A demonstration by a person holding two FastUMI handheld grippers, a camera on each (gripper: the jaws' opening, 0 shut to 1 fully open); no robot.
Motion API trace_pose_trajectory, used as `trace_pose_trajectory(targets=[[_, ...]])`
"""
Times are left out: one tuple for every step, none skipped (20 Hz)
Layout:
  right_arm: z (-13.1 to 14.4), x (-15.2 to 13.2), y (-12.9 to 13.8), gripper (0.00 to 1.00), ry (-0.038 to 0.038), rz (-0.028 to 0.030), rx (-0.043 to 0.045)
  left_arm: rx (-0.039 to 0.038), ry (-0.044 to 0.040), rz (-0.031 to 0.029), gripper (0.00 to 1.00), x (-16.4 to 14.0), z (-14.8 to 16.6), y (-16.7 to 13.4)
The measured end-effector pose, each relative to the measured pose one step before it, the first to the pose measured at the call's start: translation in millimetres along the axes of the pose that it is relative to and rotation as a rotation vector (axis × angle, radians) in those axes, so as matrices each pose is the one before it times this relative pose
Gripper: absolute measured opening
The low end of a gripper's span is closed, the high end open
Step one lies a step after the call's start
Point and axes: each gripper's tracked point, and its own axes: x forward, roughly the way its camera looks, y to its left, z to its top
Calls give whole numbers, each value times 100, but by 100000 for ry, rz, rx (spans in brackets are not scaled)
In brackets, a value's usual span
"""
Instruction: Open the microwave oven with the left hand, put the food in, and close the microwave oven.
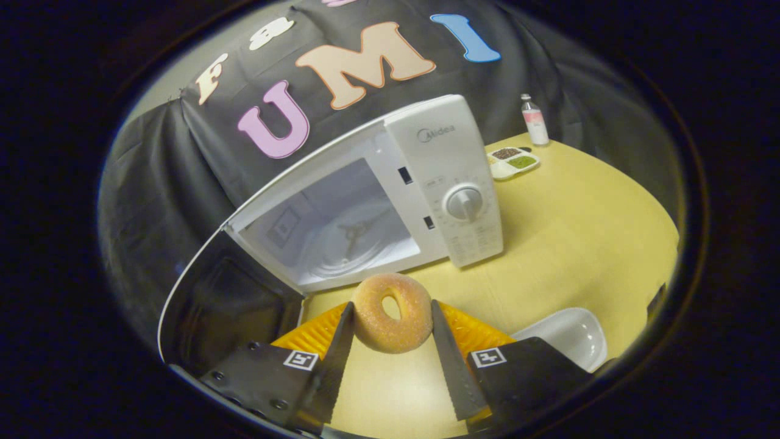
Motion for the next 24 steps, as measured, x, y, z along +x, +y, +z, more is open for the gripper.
trace_pose_trajectory(targets=[[138,782,725,73,-1122,344,2361,145,210,-170,6,30,-68,-31],[-88,837,654,75,-642,353,2048,224,241,-89,6,7,-27,4],[-145,833,776,70,-320,624,2178,188,370,-236,6,-26,-4,-12],[51,867,776,70,-984,646,2472,232,330,-160,6,-10,2,20],[121,756,782,70,-1397,570,3036,63,314,-208,6,-18,15,16],[154,702,789,70,-1489,480,3645,-62,310,-106,6,-26,39,-8],[215,803,676,70,-1633,74,3385,191,147,-150,6,12,-14,15],[168,702,560,70,-1503,-119,2954,100,116,-77,6,-31,30,35],[111,797,586,69,-1308,-32,2818,-256,-53,-2,6,2,0,-24],[-21,763,524,69,-1111,-248,2667,56,156,-19,6,-38,0,-28],[-62,741,485,69,-760,-115,2817,78,108,-11,6,25,-70,0],[-81,591,400,69,-641,-395,2707,-106,-8,35,6,-14,14,-4],[-94,714,383,69,-603,-283,2578,-232,-106,33,6,-36,14,22],[-120,599,369,69,-600,-501,1914,-109,-56,-35,6,-1,25,-27],[-240,651,258,69,-121,-358,984,36,-82,-42,6,43,-55,26],[-205,455,152,69,-329,-845,408,-83,-75,-6,6,-31,53,-1],[-65,670,-81,69,-1054,-1043,40,-81,-36,7,6,17,-8,-11],[-81,413,-56,69,-1162,-961,592,53,98,20,6,-21,31,14],[-77,530,-11,69,-799,-650,1342,175,192,-22,6,42,-108,-27],[-157,364,173,69,-254,-472,1679,-46,112,85,6,-8,25,-7],[-90,379,-56,69,-332,-936,1162,-156,169,142,6,20,-11,-19],[-48,372,-15,69,-837,-539,984,169,172,2,6,-16,31,-35],[61,402,7,69,-565,-689,877,281,102,50,6,1,-44,25],[-53,307,103,69,-251,-356,1272,-357,-54,120,6,3,30,17]])
